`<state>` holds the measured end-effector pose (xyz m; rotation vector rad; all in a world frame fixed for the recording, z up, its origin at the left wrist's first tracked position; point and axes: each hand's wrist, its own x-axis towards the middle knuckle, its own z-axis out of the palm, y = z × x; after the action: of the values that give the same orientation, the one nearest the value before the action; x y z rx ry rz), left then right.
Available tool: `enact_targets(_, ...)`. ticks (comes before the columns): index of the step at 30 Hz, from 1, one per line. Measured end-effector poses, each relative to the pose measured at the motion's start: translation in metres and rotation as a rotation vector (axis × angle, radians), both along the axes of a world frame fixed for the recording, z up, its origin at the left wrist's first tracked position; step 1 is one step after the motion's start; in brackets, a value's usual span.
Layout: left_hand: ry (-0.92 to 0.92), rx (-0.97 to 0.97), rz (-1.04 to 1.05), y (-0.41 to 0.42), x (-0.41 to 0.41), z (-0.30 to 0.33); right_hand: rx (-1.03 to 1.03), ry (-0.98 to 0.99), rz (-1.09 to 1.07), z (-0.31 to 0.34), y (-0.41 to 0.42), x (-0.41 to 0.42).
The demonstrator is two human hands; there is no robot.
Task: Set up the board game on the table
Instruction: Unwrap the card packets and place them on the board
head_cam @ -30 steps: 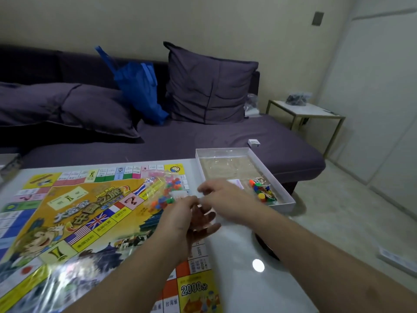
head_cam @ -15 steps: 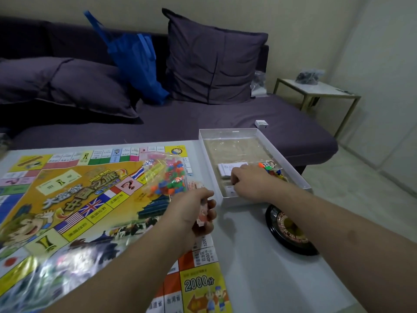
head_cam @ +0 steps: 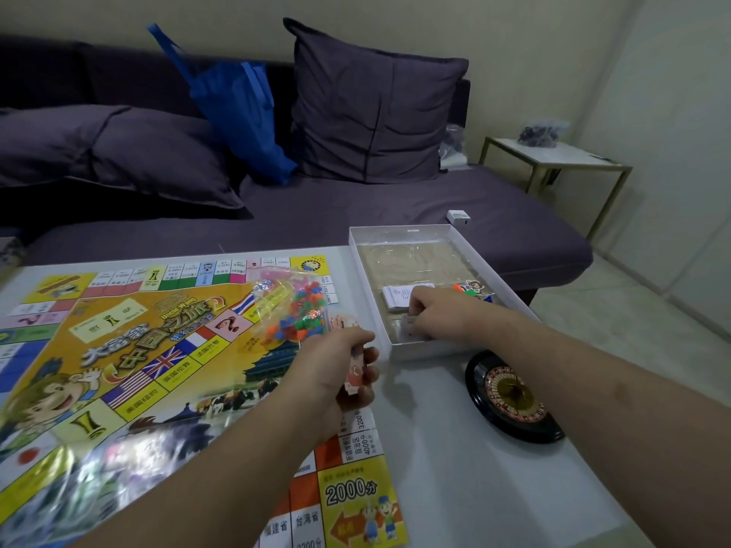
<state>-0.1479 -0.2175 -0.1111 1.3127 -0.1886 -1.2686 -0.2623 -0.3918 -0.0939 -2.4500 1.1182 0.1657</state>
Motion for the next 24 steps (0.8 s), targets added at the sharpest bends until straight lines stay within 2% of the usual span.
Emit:
enact_targets(3, 0.000, -0.008, 0.000, 0.004, 0.001, 0.002, -0.011, -0.019, -0.023, 0.002, 0.001, -0.001)
enact_targets(6, -0.005, -0.008, 0.006, 0.009, 0.003, 0.003, -0.106, -0.049, -0.002, 0.004, 0.004, -0.003)
enact_targets(10, -0.004, -0.032, 0.023, 0.021, 0.008, 0.006, -0.128, -0.322, -0.142, 0.023, 0.015, -0.006)
enact_targets(12, 0.014, -0.082, 0.020, 0.029, 0.009, 0.011, 0.089, -0.576, -0.240, 0.035, 0.036, 0.001)
enact_targets(14, 0.031, -0.153, 0.023, 0.035, 0.008, 0.017, 0.437, -0.809, -0.291, 0.044, 0.072, 0.012)
enact_targets(16, 0.015, -0.203, 0.024, 0.042, 0.003, 0.023, 0.602, -0.831, -0.292, 0.042, 0.109, 0.022)
enact_targets(18, -0.004, -0.229, 0.018, 0.048, -0.003, 0.028, 0.491, -0.771, -0.262, 0.037, 0.139, 0.029)
enact_targets(21, 0.027, -0.202, 0.062, 0.053, -0.004, 0.025, 0.194, -0.667, -0.157, 0.029, 0.159, 0.034)
enact_targets(24, 0.023, -0.134, 0.088, 0.050, 0.003, 0.018, 0.056, -0.538, -0.064, 0.027, 0.154, 0.032)
